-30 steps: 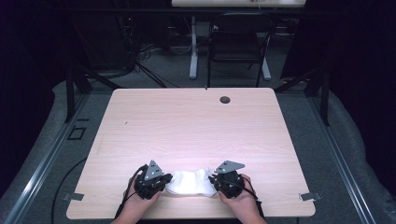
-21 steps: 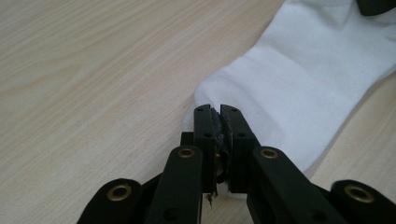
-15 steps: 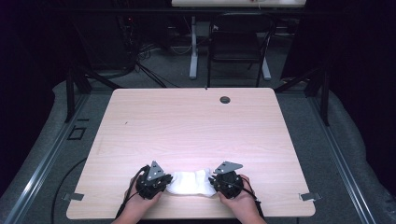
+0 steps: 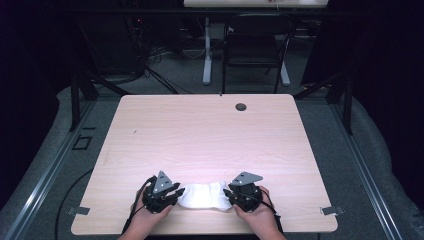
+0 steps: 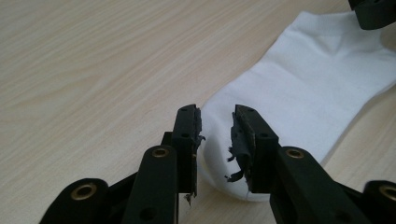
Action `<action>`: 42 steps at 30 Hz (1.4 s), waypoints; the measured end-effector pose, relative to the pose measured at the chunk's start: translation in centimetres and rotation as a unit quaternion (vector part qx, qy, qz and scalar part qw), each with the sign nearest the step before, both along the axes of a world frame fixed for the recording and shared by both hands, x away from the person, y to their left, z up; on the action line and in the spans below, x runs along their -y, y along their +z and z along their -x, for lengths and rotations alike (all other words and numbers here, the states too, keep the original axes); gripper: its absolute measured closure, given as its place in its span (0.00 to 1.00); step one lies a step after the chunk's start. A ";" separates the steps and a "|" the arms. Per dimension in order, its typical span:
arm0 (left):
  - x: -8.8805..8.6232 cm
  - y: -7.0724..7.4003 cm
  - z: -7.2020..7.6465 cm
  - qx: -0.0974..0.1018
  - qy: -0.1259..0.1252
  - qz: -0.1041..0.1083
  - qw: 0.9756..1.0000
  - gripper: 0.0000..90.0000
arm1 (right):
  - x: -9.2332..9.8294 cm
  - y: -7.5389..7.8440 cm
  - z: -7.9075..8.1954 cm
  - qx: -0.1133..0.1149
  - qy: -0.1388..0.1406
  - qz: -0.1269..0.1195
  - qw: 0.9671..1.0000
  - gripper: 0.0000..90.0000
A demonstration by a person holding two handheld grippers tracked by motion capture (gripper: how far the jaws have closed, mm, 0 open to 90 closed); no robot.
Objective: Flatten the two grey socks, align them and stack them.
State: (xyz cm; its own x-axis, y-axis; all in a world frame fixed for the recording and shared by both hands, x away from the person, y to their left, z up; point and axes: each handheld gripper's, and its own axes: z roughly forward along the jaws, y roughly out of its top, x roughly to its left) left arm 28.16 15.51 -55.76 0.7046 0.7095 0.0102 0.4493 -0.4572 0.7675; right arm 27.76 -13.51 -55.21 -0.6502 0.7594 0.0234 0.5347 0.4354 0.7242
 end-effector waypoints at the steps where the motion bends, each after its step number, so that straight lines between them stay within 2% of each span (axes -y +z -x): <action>1: 0.0 0.1 0.1 0.001 -0.001 0.003 1.000 0.77 | 0.1 0.2 0.1 0.007 -0.003 -0.008 1.000 0.79; 3: 0.0 0.3 0.2 0.003 -0.007 0.006 1.000 0.75 | 0.1 0.8 0.5 0.027 0.004 -0.023 0.999 0.79; 5: 0.2 0.2 0.3 0.003 -0.012 0.006 1.000 0.75 | -0.1 1.0 0.6 0.031 0.010 -0.028 0.999 0.78; 6: 0.4 0.0 0.4 -0.001 -0.018 0.006 1.000 0.72 | -0.6 0.9 0.8 0.030 0.025 -0.023 0.999 0.76; 8: 0.6 -0.1 0.4 -0.003 -0.021 0.005 1.000 0.71 | -0.9 0.8 0.8 0.026 0.031 -0.019 0.999 0.74; 9: 0.9 -0.3 0.4 -0.006 -0.027 0.001 1.000 0.69 | -1.4 0.1 0.6 0.015 0.048 -0.005 0.999 0.70; 11: 1.0 -0.4 0.5 -0.007 -0.031 -0.001 1.000 0.69 | -1.6 -0.1 0.5 0.013 0.051 0.000 0.999 0.70; 13: 1.3 -0.7 0.5 -0.007 -0.035 -0.013 0.999 0.69 | -1.8 -0.6 0.3 0.004 0.055 0.013 0.998 0.68; 18: 1.5 -1.3 0.3 -0.017 -0.038 -0.021 0.999 0.69 | -1.8 -1.1 0.1 -0.004 0.049 0.012 0.999 0.67; 20: 1.5 -1.5 0.3 -0.022 -0.037 -0.017 0.999 0.69 | -1.7 -1.2 0.0 -0.008 0.048 0.016 0.999 0.67; 31: 1.5 -1.9 0.1 -0.030 -0.037 -0.020 0.999 0.69 | -1.4 -1.7 -0.3 -0.024 0.045 0.015 0.999 0.66; 42: 1.5 -2.2 -0.2 -0.032 -0.034 -0.011 0.999 0.68 | -1.3 -2.0 -0.7 -0.020 0.037 0.010 0.999 0.68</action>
